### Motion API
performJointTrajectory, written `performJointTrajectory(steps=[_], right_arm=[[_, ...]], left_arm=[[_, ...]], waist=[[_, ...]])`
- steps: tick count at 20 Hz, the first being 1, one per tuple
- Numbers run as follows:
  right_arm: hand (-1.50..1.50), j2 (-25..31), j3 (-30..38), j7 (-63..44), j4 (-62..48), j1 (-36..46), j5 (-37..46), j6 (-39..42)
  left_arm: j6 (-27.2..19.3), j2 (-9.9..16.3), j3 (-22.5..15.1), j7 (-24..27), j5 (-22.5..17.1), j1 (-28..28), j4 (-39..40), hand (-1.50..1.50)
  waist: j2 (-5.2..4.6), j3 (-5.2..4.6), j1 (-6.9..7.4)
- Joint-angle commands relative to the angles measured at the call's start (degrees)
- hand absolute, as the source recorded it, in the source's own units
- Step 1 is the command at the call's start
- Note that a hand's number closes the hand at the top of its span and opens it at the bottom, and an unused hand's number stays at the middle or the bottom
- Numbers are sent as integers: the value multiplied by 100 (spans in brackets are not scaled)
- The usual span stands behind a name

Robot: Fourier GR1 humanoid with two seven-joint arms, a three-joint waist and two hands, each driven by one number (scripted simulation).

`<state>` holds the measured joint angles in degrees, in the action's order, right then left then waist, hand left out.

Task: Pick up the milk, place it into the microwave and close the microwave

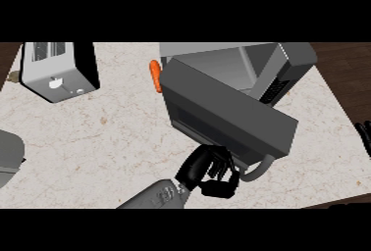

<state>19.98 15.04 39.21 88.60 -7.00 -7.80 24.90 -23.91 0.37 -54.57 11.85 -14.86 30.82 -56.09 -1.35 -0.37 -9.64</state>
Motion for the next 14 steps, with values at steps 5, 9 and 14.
performJointTrajectory(steps=[5,9,14], right_arm=[[-150,274,-111,-280,389,260,-388,386],[-150,319,-183,-461,496,289,-628,511],[-150,583,-175,-750,652,440,-821,636]], left_arm=[[-812,-35,420,708,-869,496,-211,150],[-980,-35,620,889,-1319,742,-149,150],[-965,-36,884,990,-1806,1123,148,150]], waist=[[-105,-39,-305],[-157,-28,-502],[-231,-27,-648]])
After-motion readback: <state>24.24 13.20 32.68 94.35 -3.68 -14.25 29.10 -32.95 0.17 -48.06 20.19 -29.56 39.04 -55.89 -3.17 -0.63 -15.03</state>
